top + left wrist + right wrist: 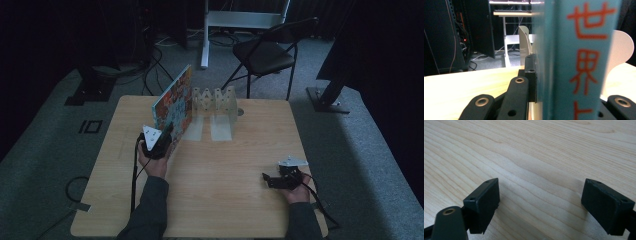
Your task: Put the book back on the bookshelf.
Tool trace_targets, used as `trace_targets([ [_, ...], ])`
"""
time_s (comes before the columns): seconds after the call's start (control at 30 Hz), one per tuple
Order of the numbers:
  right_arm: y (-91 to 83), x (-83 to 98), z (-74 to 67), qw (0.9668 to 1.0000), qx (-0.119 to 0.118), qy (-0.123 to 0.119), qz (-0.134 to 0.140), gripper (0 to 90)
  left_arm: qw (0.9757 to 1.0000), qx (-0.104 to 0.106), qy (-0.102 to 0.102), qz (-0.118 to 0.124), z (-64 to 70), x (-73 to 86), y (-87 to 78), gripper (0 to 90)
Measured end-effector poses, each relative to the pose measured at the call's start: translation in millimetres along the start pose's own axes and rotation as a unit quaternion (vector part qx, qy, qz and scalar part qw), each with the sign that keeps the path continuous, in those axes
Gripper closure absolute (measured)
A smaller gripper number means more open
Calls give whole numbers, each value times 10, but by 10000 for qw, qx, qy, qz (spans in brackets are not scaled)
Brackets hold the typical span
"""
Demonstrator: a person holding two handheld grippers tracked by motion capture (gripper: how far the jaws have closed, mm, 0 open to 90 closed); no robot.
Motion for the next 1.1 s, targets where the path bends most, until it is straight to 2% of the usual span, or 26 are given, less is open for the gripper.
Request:
trace_targets([
  [0.6,0,0,0,10000,-1,-2,-1,149,9999,-100,23,11,42,48,41,811],
  [0.83,0,0,1,10000,1,-9,1,149,9999,-108,66,10,56,68,26,810],
  [1.1,0,0,1,10000,2,-10,0,149,9999,-118,22,0,72,116,-5,810],
])
Point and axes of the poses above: each handheld gripper's, and its own axes: y roughly forward along the jaws, x roughly out of its underside, z roughly to its right, the point moved 9 cm from there along y, roughly forward along the jaws, and after that the axes turned 10 degrees about y, right-handed, at the moved point
